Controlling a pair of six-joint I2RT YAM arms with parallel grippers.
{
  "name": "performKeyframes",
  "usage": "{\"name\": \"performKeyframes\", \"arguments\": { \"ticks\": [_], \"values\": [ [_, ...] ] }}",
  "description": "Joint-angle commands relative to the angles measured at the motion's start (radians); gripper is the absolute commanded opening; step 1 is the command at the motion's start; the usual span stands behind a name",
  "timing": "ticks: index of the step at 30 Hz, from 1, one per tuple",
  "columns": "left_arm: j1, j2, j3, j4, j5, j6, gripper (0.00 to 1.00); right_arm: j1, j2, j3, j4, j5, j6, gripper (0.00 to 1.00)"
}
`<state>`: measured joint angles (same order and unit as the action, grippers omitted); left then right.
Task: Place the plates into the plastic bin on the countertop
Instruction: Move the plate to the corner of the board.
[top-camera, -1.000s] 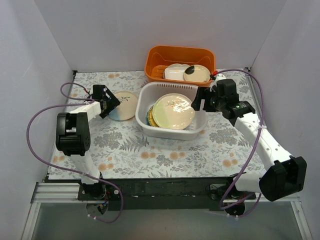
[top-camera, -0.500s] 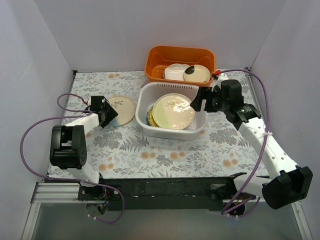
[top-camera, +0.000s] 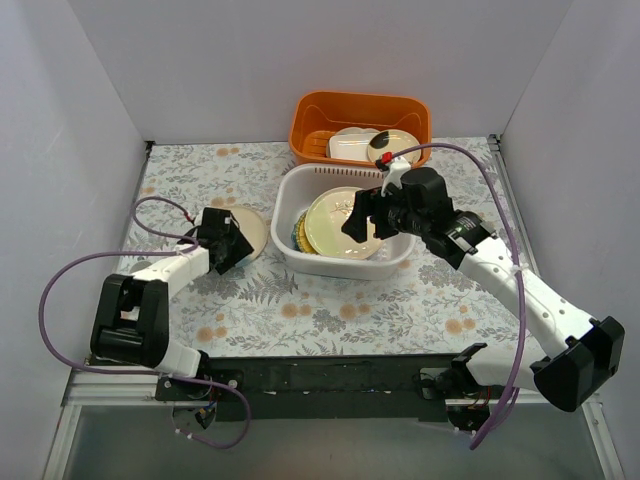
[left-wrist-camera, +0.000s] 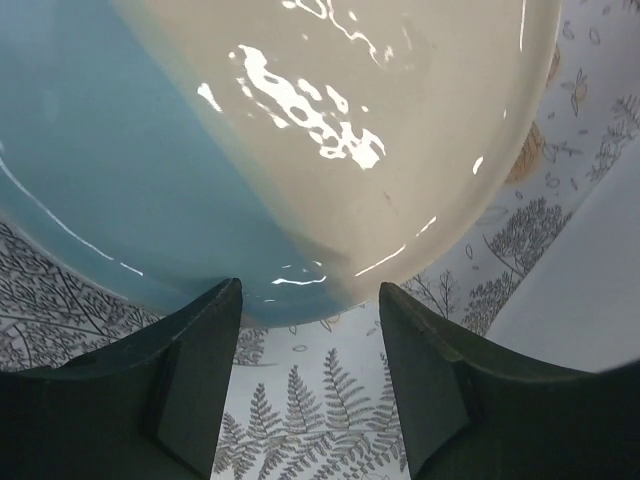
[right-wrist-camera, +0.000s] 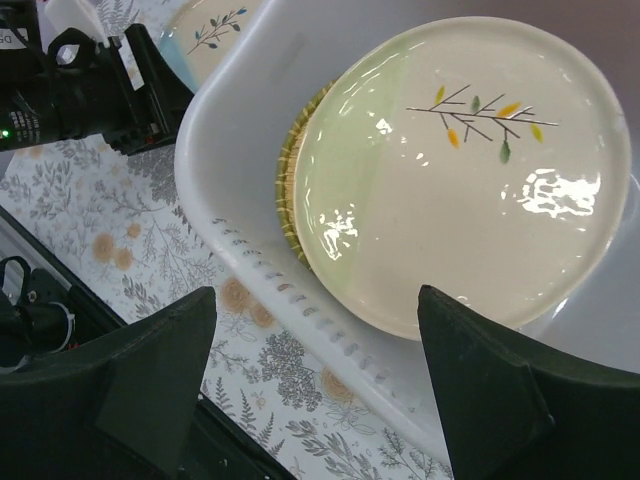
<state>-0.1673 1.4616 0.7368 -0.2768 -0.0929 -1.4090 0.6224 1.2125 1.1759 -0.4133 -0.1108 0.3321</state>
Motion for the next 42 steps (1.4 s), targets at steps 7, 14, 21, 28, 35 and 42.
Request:
{"name": "performKeyframes", "arguments": {
  "ticks": [7,14,21,28,35,42],
  "values": [
    [-0.162,0.057,-0.065,-0.197,-0.035,-0.087,0.60,0.040,-0.002,0.011,0.056,0.013,-0.011,0.89],
    [-0.262,0.082,-0.125,-0.196,-0.019,-0.145,0.60,0.042,-0.025,-0.004,0.064,-0.001,-0.016,0.89],
    [-0.380,0.091,-0.160,-0.200,-0.008,-0.197,0.60,0.042,-0.036,-0.018,0.061,-0.017,-0.016,0.89],
    [-0.465,0.065,-0.224,-0.203,0.021,-0.254,0.61,0.042,-0.059,-0.032,0.051,-0.023,-0.015,0.89],
    [-0.546,0.025,-0.264,-0.220,0.028,-0.312,0.61,0.042,-0.083,-0.073,0.067,-0.067,-0.002,0.89],
    [-0.693,0.028,-0.255,-0.255,0.047,-0.395,0.61,0.042,-0.108,-0.166,0.087,-0.119,0.022,0.89]
  ]
}}
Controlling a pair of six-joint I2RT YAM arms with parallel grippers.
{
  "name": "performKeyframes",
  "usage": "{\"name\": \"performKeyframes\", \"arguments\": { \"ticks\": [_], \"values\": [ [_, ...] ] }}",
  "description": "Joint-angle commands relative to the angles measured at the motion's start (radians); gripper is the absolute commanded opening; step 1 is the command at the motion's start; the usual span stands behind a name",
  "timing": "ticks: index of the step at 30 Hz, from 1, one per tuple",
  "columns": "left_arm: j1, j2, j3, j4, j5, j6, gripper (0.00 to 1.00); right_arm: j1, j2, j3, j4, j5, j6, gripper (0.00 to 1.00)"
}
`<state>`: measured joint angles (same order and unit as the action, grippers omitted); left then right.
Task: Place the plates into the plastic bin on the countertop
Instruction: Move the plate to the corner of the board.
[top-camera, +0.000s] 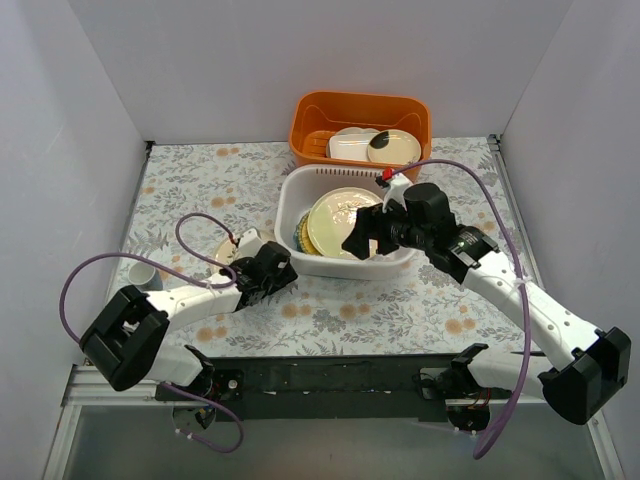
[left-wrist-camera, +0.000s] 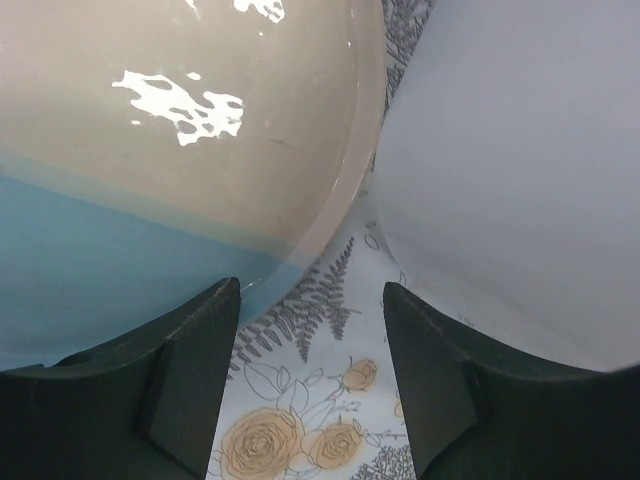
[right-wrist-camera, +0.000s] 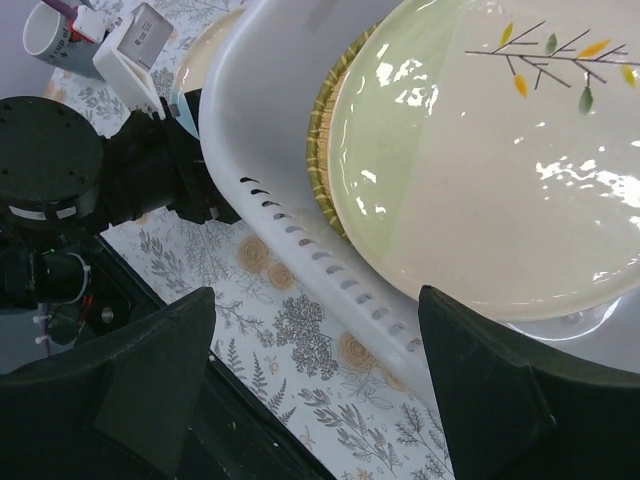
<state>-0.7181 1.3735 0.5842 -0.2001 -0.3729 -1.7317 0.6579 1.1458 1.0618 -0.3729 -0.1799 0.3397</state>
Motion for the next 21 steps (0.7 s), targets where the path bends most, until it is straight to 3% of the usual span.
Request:
{"name": "performKeyframes", "arguments": {
  "ticks": [1,13,21],
  "values": [
    [-0.159,0.121,-0.098,-0.337,0.328,-0.083,0.61,0.006,-0.047,-0.069,0.048,-0.053,0.016,0.89],
    [-0.467,0.263,-0.001,-0.386,0.350,-0.239,0.62,0.008,-0.202,-0.220,0.040,-0.118,0.044,0.89],
    [-0.627,0.450,0.262,-0.439,0.296,-0.269,0.62,0.008,-0.253,-0.345,0.034,-0.135,0.068,0.89]
  ]
}}
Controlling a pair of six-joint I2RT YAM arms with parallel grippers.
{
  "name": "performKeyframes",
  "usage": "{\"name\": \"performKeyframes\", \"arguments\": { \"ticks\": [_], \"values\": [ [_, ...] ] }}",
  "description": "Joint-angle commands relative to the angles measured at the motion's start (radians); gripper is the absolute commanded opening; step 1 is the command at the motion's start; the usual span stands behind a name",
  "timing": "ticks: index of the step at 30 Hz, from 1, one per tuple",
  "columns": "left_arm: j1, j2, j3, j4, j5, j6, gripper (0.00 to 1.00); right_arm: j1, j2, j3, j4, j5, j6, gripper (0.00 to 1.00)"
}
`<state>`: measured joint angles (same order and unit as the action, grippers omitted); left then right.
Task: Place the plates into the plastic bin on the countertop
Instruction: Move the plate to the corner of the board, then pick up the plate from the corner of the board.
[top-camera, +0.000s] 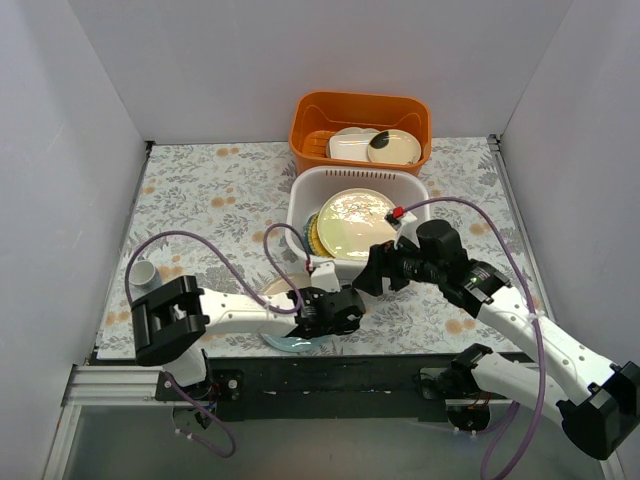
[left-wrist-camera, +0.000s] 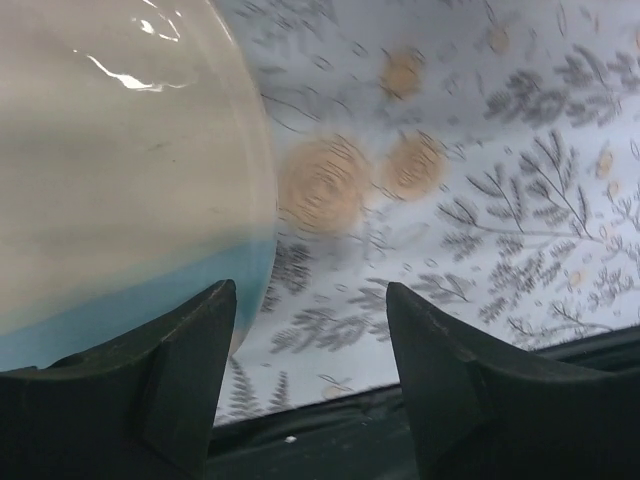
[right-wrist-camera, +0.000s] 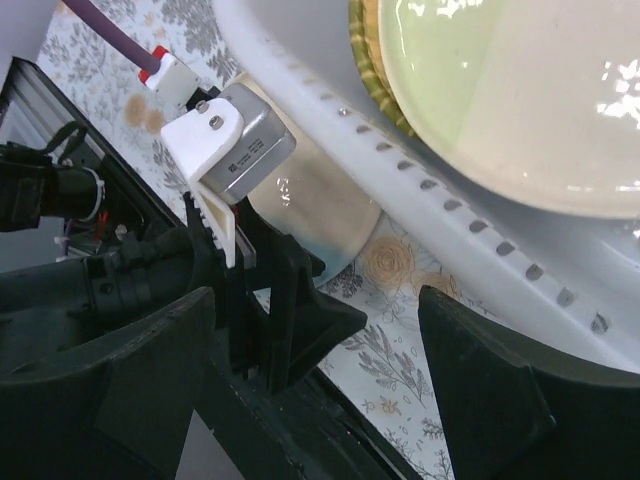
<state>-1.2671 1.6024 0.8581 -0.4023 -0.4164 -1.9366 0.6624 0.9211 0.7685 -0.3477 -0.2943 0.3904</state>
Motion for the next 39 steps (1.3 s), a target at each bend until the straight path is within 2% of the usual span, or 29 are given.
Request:
{"name": "performKeyframes", "arguments": {
  "ticks": [1,4,9,14,18,21,25,26,29,30,34,37,39],
  "values": [
    [-0.081,0.235,0.008,-0.250,0.329,-0.068,0.63,0.003,-0.047,-0.061,0.000,-0.010,0.019,0.89],
    [-0.089,0.206,0.021,-0.267,0.280,-0.094,0.64,0.003,-0.077,-0.075,-0.048,0.064,0.022,0.89],
    [-0.103,-0.002,0.041,-0.344,0.168,-0.108,0.68,0.003,-0.142,-0.097,-0.070,0.101,0.047,0.89],
    [-0.136,-0.172,0.088,-0.492,0.025,-0.174,0.73,0.003,-0.140,-0.173,-0.025,0.060,0.083,0.88],
    [-0.137,-0.321,0.027,-0.659,-0.068,-0.292,0.71,0.006,-0.130,-0.264,0.079,-0.006,0.119,0.85],
    [-0.120,-0.476,-0.042,-0.720,-0.122,-0.384,0.63,0.013,-0.127,-0.316,0.165,-0.031,0.151,0.82],
    [-0.019,-0.648,-0.128,-0.788,-0.150,-0.429,0.44,0.028,-0.107,-0.380,0.272,-0.035,0.194,0.75],
    [0.033,-0.697,-0.136,-0.793,-0.151,-0.423,0.31,0.040,-0.102,-0.396,0.304,-0.035,0.206,0.74],
    [0.106,-0.730,-0.163,-0.758,-0.160,-0.349,0.05,0.068,-0.071,-0.449,0.407,-0.019,0.246,0.69],
    [0.127,-0.704,-0.168,-0.733,-0.154,-0.328,0.00,0.075,-0.062,-0.469,0.424,-0.013,0.254,0.68],
    [0.244,-0.508,-0.165,-0.653,-0.110,-0.188,0.00,0.108,0.010,-0.511,0.557,0.015,0.301,0.59],
    [0.285,-0.434,-0.178,-0.575,-0.108,-0.165,0.00,0.120,0.045,-0.535,0.611,0.038,0.317,0.56],
    [0.346,-0.441,-0.209,-0.487,-0.095,-0.098,0.00,0.123,0.062,-0.546,0.668,0.058,0.331,0.55]
  ]
}}
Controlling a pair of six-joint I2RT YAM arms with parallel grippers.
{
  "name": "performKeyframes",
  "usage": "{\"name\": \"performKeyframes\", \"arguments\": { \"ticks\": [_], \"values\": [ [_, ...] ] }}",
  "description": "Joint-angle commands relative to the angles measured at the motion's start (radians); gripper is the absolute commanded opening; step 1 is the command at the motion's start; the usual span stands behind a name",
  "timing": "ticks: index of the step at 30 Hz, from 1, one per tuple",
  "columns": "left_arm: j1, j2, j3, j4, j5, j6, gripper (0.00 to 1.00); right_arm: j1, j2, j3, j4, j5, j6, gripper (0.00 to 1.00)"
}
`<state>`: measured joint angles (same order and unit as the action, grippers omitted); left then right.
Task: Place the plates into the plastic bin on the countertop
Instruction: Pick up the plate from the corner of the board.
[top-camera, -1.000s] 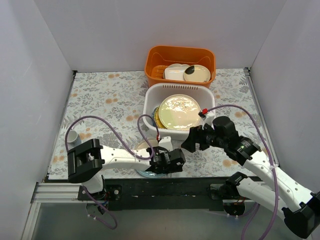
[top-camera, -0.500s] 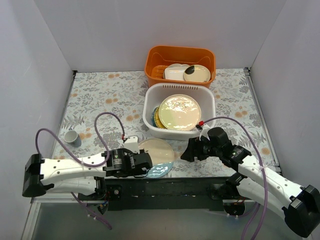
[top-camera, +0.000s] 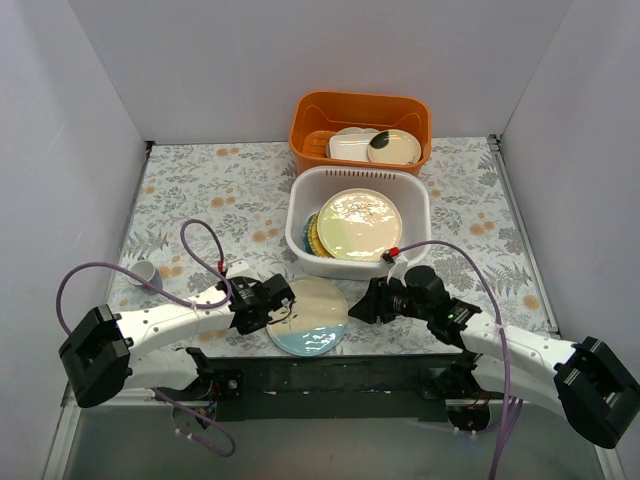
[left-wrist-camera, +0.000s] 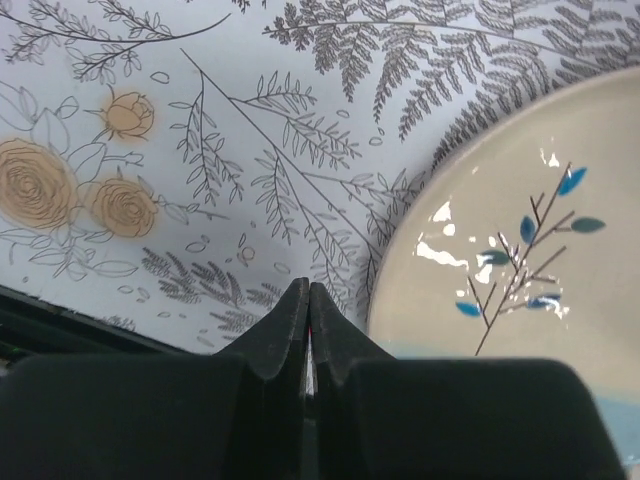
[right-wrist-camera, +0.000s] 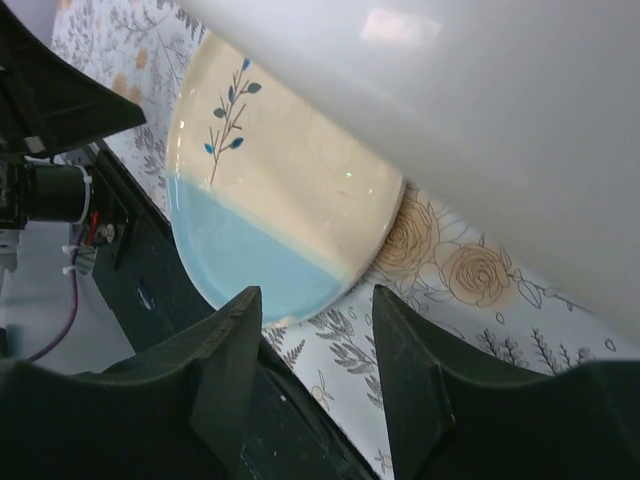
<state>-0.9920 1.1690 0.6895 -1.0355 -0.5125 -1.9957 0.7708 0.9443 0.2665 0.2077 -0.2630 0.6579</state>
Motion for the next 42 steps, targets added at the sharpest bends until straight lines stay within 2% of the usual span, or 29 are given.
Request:
{"name": "performKeyframes", "arguments": {
  "ticks": [1,5,8,15,20,24,29,31,35,40,42],
  "values": [
    [0.102,-0.026,-0.051,0.167,0.018,-0.011,0.00,0.015,0.062,-0.046,0.124,0.037,0.066,0.55],
    [0.238,-0.071,-0.111,0.261,0.070,0.099,0.00,0.027,0.119,-0.056,0.140,0.076,0.078,0.52],
    [0.286,-0.042,-0.128,0.368,0.117,0.178,0.00,0.042,0.154,-0.072,0.174,0.094,0.094,0.50],
    [0.309,0.141,-0.128,0.503,0.166,0.242,0.00,0.100,0.214,-0.119,0.229,0.179,0.137,0.49],
    [0.317,0.167,-0.146,0.551,0.186,0.262,0.00,0.166,0.214,-0.125,0.197,0.293,0.147,0.50],
    [0.331,0.164,-0.160,0.568,0.187,0.276,0.00,0.234,0.157,-0.138,0.151,0.410,0.181,0.50],
    [0.342,0.169,-0.179,0.589,0.195,0.288,0.00,0.332,-0.034,-0.170,0.076,0.601,0.210,0.50],
    [0.343,0.173,-0.185,0.598,0.201,0.293,0.00,0.340,-0.119,-0.184,0.027,0.637,0.224,0.50],
    [0.346,0.201,-0.186,0.623,0.210,0.302,0.00,0.346,-0.151,-0.211,0.002,0.651,0.252,0.51],
    [0.346,0.230,-0.180,0.637,0.218,0.313,0.00,0.377,-0.041,-0.300,0.220,0.597,0.325,0.50],
    [0.346,0.235,-0.179,0.649,0.221,0.319,0.00,0.389,0.019,-0.300,0.254,0.590,0.344,0.50]
  ]
}}
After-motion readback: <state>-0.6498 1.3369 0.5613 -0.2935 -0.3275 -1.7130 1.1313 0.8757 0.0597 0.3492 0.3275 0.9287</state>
